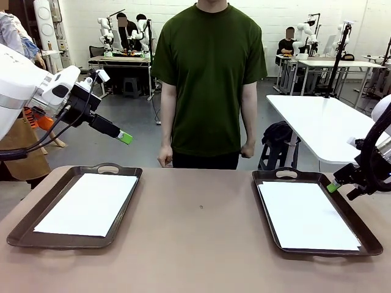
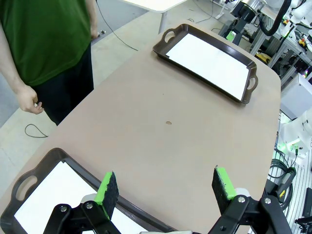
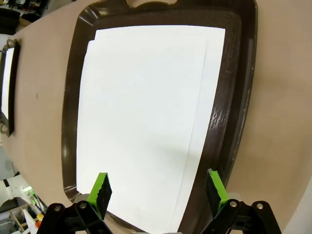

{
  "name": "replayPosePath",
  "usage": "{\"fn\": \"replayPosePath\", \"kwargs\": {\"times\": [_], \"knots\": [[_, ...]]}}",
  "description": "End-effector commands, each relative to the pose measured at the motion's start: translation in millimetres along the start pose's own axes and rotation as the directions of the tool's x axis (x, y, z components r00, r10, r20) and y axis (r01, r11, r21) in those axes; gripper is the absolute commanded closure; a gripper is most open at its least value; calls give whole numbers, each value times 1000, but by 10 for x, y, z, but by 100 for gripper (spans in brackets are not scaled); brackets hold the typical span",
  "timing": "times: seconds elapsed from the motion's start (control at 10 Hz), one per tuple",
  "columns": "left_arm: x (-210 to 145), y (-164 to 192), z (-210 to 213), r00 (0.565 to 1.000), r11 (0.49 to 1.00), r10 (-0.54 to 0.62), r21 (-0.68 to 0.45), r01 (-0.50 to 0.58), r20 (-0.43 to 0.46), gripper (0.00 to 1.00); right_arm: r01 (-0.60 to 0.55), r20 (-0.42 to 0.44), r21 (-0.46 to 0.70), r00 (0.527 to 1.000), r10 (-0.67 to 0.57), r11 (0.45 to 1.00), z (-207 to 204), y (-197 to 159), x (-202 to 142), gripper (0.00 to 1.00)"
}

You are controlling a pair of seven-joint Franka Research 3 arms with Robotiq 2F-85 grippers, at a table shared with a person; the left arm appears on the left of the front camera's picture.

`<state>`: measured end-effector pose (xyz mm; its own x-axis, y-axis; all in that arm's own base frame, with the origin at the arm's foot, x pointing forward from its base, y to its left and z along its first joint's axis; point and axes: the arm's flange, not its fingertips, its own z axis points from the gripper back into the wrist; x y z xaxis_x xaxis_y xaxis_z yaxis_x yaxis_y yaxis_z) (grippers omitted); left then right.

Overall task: Sort the A4 documents.
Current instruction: Place the A4 Paper in the designated Handle tray.

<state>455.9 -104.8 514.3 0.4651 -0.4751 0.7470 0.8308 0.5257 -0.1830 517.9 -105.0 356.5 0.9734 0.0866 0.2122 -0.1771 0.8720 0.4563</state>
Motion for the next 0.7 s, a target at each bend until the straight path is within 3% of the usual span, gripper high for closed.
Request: {"fn": "replayPosePath", "kwargs": {"times": [0.0, 0.6], "knots": [[-3, -2, 7, 1000, 1000, -2, 0, 2, 2, 0, -5, 5, 3, 1000, 5, 1000, 2, -10, -6, 0], [-3, -2, 7, 1000, 1000, -2, 0, 2, 2, 0, -5, 5, 3, 1000, 5, 1000, 2, -10, -6, 0]]}}
